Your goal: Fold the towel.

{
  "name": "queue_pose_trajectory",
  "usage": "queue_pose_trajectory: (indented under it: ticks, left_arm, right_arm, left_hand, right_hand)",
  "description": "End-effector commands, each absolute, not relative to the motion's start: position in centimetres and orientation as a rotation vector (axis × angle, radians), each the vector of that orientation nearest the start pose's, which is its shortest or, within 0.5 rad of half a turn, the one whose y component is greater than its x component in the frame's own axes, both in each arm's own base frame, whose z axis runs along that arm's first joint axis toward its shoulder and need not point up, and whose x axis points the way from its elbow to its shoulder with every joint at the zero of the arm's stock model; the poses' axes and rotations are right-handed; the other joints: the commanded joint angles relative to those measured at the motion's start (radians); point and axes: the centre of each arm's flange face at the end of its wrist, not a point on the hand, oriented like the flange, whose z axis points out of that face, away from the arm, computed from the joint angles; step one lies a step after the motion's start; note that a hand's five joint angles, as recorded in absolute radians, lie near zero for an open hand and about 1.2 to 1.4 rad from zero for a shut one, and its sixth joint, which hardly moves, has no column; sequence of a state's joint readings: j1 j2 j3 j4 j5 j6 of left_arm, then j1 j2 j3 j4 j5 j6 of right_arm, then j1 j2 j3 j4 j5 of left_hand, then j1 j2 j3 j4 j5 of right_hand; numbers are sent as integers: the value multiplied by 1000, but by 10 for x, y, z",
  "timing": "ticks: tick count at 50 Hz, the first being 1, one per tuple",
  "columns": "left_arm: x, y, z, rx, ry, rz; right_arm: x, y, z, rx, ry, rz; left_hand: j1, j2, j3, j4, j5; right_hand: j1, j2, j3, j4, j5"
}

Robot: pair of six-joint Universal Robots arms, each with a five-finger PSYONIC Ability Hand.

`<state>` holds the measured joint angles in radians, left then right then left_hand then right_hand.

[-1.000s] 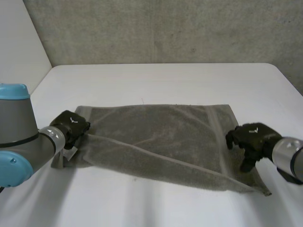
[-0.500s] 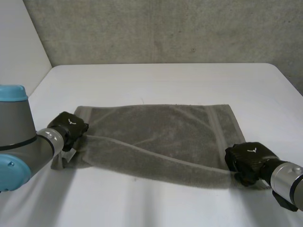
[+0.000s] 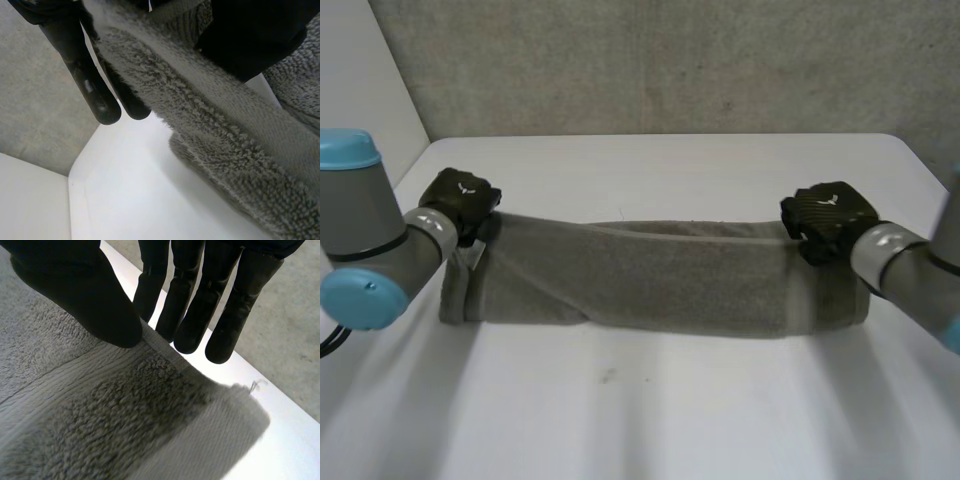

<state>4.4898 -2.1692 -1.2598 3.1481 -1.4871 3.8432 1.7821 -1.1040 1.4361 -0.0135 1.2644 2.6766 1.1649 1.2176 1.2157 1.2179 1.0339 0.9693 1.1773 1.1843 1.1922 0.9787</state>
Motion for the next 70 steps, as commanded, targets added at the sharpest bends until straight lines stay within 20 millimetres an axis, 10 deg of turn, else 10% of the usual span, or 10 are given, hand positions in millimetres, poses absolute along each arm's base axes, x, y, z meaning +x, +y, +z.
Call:
queue_pose_trajectory:
  ticks: [1, 21, 23, 24, 25, 31, 38, 43, 55, 70]
  left_arm:
    - [-235, -403, 169, 1077, 2030, -1803]
    - [-249, -442, 128, 1087, 1970, -1846]
    - [-250, -441, 126, 1092, 1975, -1841]
    - [-251, -440, 127, 1089, 1975, -1839]
    - [-251, -440, 127, 1089, 1975, -1839]
    - [-259, -434, 152, 1059, 1927, -1881]
    - [-253, -411, 211, 996, 1864, -1961]
    - [-246, -386, 242, 948, 1867, -2017]
    - [-221, -337, 255, 672, 2114, -2167]
    - [-203, -401, 188, 710, 2094, -2084]
  right_arm:
    - [258, -370, 169, -1068, 2121, -1976]
    - [280, -433, 128, -1125, 2002, -2204]
    - [280, -435, 127, -1140, 1998, -2214]
    - [280, -436, 128, -1141, 1995, -2222]
    - [280, -436, 133, -1136, 1986, -2238]
    - [281, -436, 173, -1082, 1903, -2320]
    - [268, -410, 256, -835, 1798, -2341]
    - [258, -377, 278, -826, 1878, -2244]
    - [218, -328, 230, -832, 2330, -1761]
    - [206, -299, 193, -950, 2389, -1636]
  left_hand:
    - [231, 179, 181, 178, 188]
    - [2, -51, -49, -51, -41]
    - [-370, -423, -421, -423, -414]
    - [-693, -745, -744, -746, -736]
    - [-696, -749, -747, -749, -739]
    - [-943, -995, -993, -996, -986]
    - [-978, -1030, -1029, -1031, -1021]
    - [-981, -1033, -1032, -1034, -1024]
    - [-978, -1030, -1029, -1031, -1021]
    - [-951, -1004, -1002, -1004, -995]
  right_hand:
    - [427, 219, 212, 204, 243]
    - [427, 219, 212, 204, 243]
    - [82, -126, -133, -141, -102]
    - [-628, -836, -843, -851, -812]
    - [-795, -1003, -1010, -1018, -979]
    - [-795, -1003, -1010, -1018, -979]
    - [-795, -1003, -1010, -1018, -979]
    - [-795, -1003, -1010, -1018, -979]
    - [-795, -1003, -1010, -1018, -979]
    - [-795, -1003, -1010, -1018, -979]
